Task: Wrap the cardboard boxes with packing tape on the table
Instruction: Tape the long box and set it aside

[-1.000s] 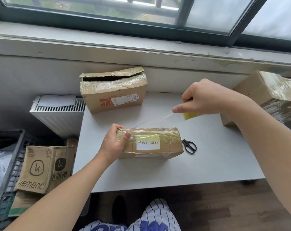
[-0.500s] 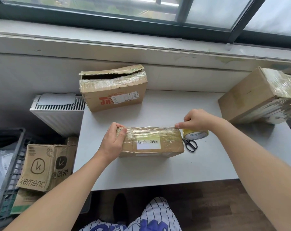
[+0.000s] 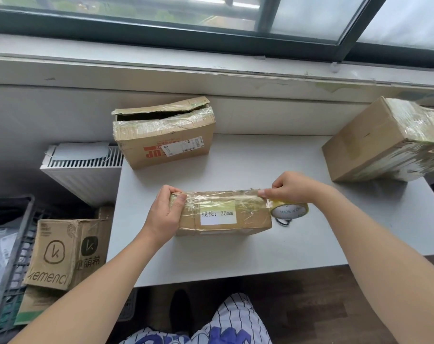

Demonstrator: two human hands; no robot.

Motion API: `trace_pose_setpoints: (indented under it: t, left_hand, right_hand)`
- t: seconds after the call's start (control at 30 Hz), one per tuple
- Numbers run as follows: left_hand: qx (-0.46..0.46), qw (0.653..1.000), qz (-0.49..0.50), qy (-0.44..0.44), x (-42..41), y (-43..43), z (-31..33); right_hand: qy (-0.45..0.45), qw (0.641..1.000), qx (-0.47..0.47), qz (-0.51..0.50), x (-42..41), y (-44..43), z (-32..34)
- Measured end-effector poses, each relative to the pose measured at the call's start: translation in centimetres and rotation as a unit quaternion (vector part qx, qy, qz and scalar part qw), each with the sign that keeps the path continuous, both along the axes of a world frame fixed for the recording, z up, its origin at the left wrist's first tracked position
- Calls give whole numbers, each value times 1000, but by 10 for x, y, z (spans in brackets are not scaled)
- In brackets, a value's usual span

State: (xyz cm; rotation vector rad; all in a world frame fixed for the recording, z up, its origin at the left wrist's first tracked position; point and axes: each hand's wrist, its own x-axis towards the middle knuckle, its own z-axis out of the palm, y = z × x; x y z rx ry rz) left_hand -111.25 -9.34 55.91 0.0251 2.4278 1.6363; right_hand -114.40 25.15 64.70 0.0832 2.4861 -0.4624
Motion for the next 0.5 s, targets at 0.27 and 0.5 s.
trace_pose_setpoints:
  t: [0.27,0.5]
  left_hand:
    - [-145,987,-70,-3,-16,0,18]
    - [-482,832,-245,125,-50,36,46]
  right_hand:
    - [6,1000,-10,-25,1,-2,-11]
    - [14,999,3,-35,0,-2,-15]
